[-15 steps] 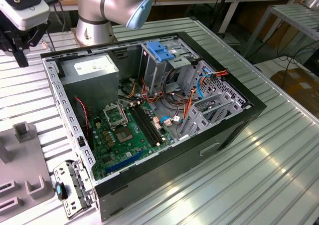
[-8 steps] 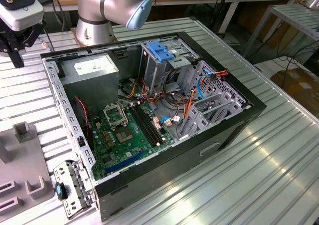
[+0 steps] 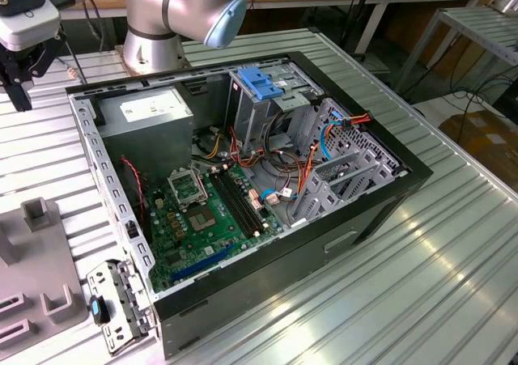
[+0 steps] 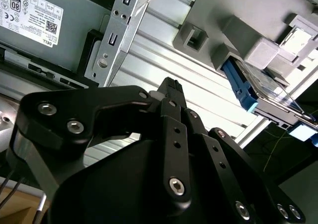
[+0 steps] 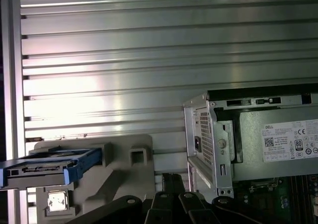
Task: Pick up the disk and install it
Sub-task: 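Reach for the disk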
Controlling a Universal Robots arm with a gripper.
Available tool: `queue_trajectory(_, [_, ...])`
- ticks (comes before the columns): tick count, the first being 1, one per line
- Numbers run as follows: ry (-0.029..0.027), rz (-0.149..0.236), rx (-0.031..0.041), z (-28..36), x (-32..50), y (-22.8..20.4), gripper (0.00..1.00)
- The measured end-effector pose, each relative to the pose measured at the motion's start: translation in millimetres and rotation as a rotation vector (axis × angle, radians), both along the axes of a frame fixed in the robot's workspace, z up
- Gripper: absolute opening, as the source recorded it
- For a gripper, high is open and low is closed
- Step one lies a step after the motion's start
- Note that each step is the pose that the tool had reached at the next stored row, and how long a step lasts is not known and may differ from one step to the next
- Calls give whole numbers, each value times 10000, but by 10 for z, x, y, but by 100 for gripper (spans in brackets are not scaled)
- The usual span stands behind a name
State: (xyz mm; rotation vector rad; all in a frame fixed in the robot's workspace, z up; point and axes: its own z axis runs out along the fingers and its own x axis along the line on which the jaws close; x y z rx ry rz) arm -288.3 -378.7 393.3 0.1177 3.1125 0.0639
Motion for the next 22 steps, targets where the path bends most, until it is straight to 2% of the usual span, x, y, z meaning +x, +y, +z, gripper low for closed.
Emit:
queue_trajectory(3, [0, 5, -13, -2, -27, 14, 11])
queue_trajectory(5, [-2, 10, -154, -5, -33, 36, 11])
queue_trajectory(7, [-1, 15, -229, -5, -34, 48, 11])
queue_trajectory(8, [-1, 18, -242, -5, -34, 50, 11])
queue_trajectory(16, [-1, 21, -246, -5, -37, 51, 11])
queue_trajectory(22, [-2, 20, -245, -6, -102, 50, 11])
